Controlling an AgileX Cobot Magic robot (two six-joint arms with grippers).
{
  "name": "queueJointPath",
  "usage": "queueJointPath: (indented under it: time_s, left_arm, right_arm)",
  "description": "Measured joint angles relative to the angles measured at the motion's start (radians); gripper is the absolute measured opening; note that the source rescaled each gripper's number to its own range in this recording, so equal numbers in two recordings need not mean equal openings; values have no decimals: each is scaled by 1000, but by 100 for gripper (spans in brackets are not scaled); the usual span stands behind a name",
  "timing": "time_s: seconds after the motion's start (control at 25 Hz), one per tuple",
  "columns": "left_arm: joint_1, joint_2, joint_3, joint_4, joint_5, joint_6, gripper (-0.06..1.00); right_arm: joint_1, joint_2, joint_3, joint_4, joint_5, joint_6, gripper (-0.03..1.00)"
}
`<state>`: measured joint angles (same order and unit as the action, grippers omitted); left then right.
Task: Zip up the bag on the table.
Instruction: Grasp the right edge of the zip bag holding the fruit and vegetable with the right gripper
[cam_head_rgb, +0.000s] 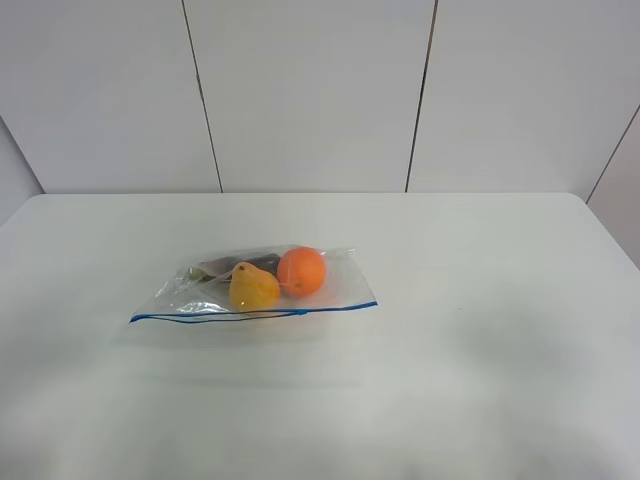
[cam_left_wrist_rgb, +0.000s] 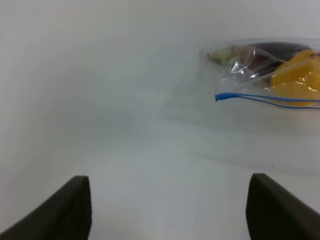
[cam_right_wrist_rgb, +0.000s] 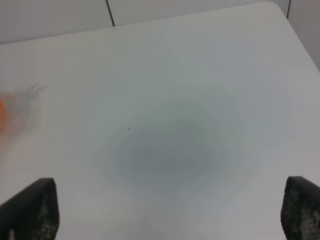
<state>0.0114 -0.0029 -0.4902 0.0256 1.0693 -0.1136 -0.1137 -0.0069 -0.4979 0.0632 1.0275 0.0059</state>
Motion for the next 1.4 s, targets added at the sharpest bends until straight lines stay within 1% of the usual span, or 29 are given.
queueJointPath:
  time_s: [1.4]
  left_arm:
    - [0, 0, 0, 0, 1, 0, 100]
  right_arm:
    - [0, 0, 0, 1, 1, 0, 100]
